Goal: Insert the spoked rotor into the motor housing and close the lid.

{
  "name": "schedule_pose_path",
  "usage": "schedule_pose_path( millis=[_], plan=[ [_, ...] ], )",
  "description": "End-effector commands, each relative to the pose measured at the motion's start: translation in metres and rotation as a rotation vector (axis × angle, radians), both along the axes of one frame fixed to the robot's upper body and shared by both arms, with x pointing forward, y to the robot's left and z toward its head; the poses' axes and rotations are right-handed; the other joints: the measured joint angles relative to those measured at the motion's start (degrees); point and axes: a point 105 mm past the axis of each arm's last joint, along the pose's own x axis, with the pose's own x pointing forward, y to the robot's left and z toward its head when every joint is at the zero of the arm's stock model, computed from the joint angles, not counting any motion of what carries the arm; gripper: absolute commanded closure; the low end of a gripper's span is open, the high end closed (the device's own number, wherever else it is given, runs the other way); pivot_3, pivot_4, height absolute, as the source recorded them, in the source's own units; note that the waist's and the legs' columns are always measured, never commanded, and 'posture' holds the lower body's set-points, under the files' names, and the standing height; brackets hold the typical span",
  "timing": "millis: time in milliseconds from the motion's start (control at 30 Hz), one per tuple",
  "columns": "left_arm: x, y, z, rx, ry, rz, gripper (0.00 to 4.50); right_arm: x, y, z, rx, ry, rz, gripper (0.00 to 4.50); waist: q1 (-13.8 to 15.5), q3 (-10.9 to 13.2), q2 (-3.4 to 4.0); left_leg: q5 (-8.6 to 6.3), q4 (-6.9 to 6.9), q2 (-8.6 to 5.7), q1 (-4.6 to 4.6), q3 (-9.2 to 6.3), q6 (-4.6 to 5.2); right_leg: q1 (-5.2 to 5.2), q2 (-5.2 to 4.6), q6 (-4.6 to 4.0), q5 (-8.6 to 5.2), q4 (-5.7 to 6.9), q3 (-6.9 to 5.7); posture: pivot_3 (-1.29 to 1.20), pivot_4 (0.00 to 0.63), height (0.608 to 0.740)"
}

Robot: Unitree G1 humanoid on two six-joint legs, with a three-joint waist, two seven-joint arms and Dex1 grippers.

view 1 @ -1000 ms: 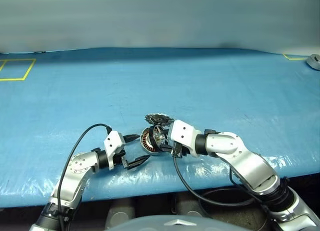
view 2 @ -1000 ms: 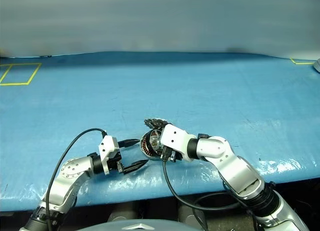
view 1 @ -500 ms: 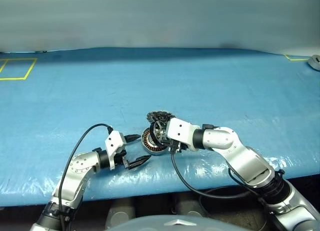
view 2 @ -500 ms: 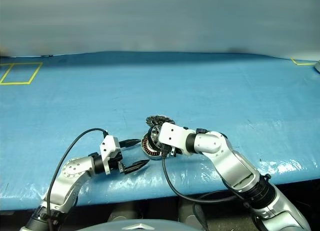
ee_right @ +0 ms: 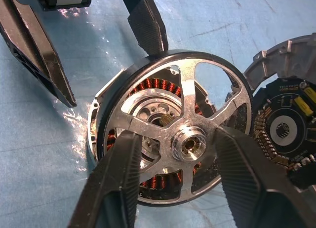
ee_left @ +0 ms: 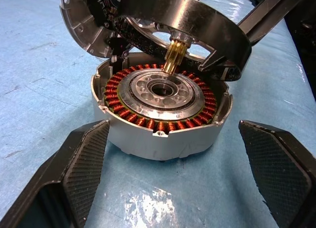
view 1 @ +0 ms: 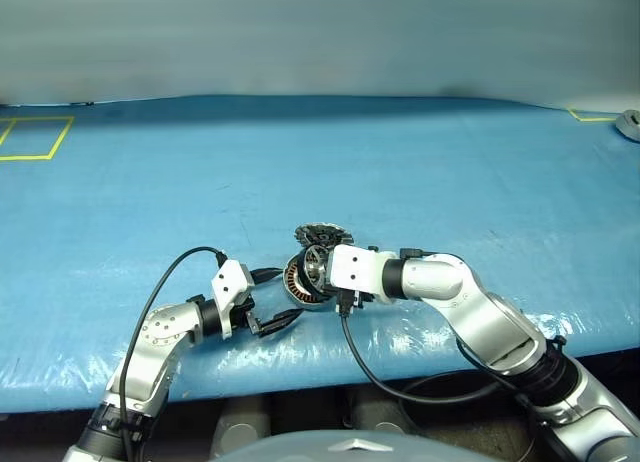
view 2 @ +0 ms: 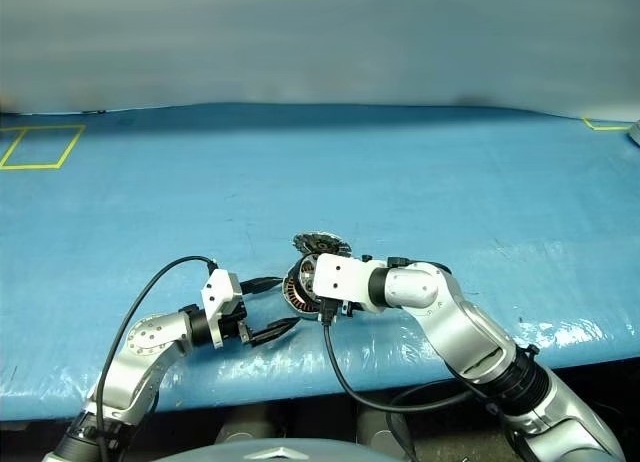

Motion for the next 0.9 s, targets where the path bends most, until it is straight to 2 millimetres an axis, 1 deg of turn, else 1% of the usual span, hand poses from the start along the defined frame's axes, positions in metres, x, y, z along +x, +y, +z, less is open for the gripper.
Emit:
schedule_pose_path(
  millis=[33, 133, 300, 400, 500, 533, 600, 767, 800, 900],
  plan=[
    [-0.001, -0.006, 0.010, -0.016, -0.038, -0.025, 0.00, 0.001, 0.002, 0.007, 0.018, -0.029, 0.005, 1.10, 0.04, 0.00, 0.00, 0.00, 0.00, 0.00, 0.00, 0.00, 0.00, 0.00, 0.00, 0.00, 0.00, 0.00, 0.00, 0.00, 0.150, 0.740],
    [-0.001, -0.006, 0.009, -0.016, -0.036, -0.026, 0.00, -0.002, 0.002, 0.010, 0.033, -0.015, 0.018, 1.10, 0.04, 0.00, 0.00, 0.00, 0.00, 0.00, 0.00, 0.00, 0.00, 0.00, 0.00, -0.05, 0.03, 0.00, 0.01, 0.00, 0.150, 0.740],
    [0.000, -0.005, 0.009, -0.015, -0.037, -0.025, 0.00, -0.001, 0.001, 0.012, 0.055, -0.011, 0.006, 1.10, 0.04, 0.00, 0.00, 0.00, 0.00, 0.00, 0.00, 0.00, 0.00, 0.00, 0.00, -0.04, 0.02, 0.00, 0.00, 0.00, 0.150, 0.740],
    [0.000, -0.005, 0.009, -0.014, -0.038, -0.024, 0.00, -0.002, 0.002, 0.016, 0.111, 0.010, -0.011, 1.10, 0.05, 0.00, 0.00, 0.00, 0.00, 0.00, 0.00, -0.01, 0.00, 0.01, 0.00, -0.04, 0.03, 0.00, 0.00, 0.00, 0.150, 0.740],
    [0.000, -0.004, 0.009, -0.015, -0.039, -0.023, 0.00, -0.004, 0.005, 0.022, 0.212, 0.044, -0.022, 1.73, 0.06, 0.00, 0.00, 0.00, -0.01, 0.00, 0.00, 0.00, 0.00, 0.01, 0.01, -0.04, 0.03, 0.00, -0.02, 0.00, 0.150, 0.740],
    [0.000, -0.004, 0.009, -0.014, -0.039, -0.022, 0.00, -0.003, 0.005, 0.022, 0.253, 0.070, -0.046, 2.08, 0.13, 0.00, 0.00, 0.00, -0.01, 0.00, 0.00, -0.01, 0.00, 0.03, 0.01, -0.04, 0.03, 0.00, -0.04, 0.00, 0.150, 0.740],
    [0.000, -0.004, 0.009, -0.014, -0.039, -0.022, 0.00, 0.001, 0.003, 0.019, 0.288, 0.093, -0.097, 2.65, 0.11, 0.00, 0.00, 0.00, -0.01, 0.00, -0.01, 0.00, 0.00, 0.03, 0.00, -0.05, 0.03, 0.00, -0.04, 0.00, 0.150, 0.740],
    [0.000, -0.003, 0.009, -0.011, -0.039, -0.022, 0.00, 0.002, 0.004, 0.008, 0.316, 0.141, -0.145, 4.36, 0.08, 0.00, 0.00, 0.00, 0.01, 0.00, 0.00, 0.00, 0.00, 0.03, 0.00, -0.04, 0.03, 0.01, -0.03, 0.00, 0.150, 0.740],
    [0.000, -0.003, 0.009, -0.011, -0.039, -0.023, 0.00, 0.003, 0.004, 0.006, 0.325, 0.149, -0.158, 4.47, 0.10, 0.00, 0.00, 0.00, 0.01, 0.00, 0.00, 0.00, 0.00, 0.03, 0.00, -0.04, 0.03, 0.01, -0.03, 0.00, 0.150, 0.740],
    [0.000, -0.003, 0.009, -0.008, -0.038, -0.026, 0.00, 0.010, 0.004, -0.001, 0.358, 0.179, -0.218, 4.47, 0.06, 0.00, 0.00, 0.00, 0.00, 0.00, 0.00, 0.01, 0.00, 0.02, 0.00, -0.06, 0.04, 0.01, -0.03, 0.00, 0.150, 0.740]
  ],
)
